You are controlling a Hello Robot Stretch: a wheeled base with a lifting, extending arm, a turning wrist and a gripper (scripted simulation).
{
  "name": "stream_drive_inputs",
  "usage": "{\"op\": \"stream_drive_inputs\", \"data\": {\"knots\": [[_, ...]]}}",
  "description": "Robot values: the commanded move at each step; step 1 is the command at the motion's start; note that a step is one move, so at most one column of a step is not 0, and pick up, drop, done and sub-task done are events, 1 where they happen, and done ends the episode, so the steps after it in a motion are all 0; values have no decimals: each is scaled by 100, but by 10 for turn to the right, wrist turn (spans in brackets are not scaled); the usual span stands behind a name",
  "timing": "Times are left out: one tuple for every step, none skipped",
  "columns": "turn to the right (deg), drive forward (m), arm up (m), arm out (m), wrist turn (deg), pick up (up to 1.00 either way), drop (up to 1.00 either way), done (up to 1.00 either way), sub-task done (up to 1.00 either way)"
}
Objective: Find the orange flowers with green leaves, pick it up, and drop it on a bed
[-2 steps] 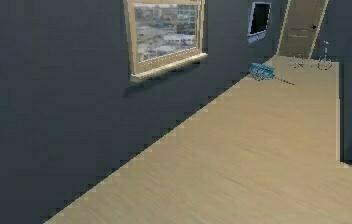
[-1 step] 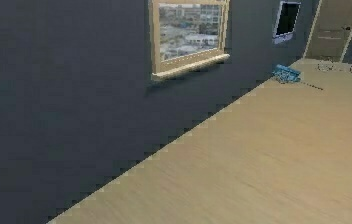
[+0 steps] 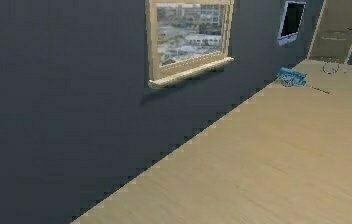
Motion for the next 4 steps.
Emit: {"op": "stream_drive_inputs", "data": {"knots": [[-450,0,0,0,0,0,0,0,0],[0,95,0,0,0,0,0,0,0],[-300,0,0,0,0,0,0,0,0],[0,5,0,0,0,0,0,0,0]]}}
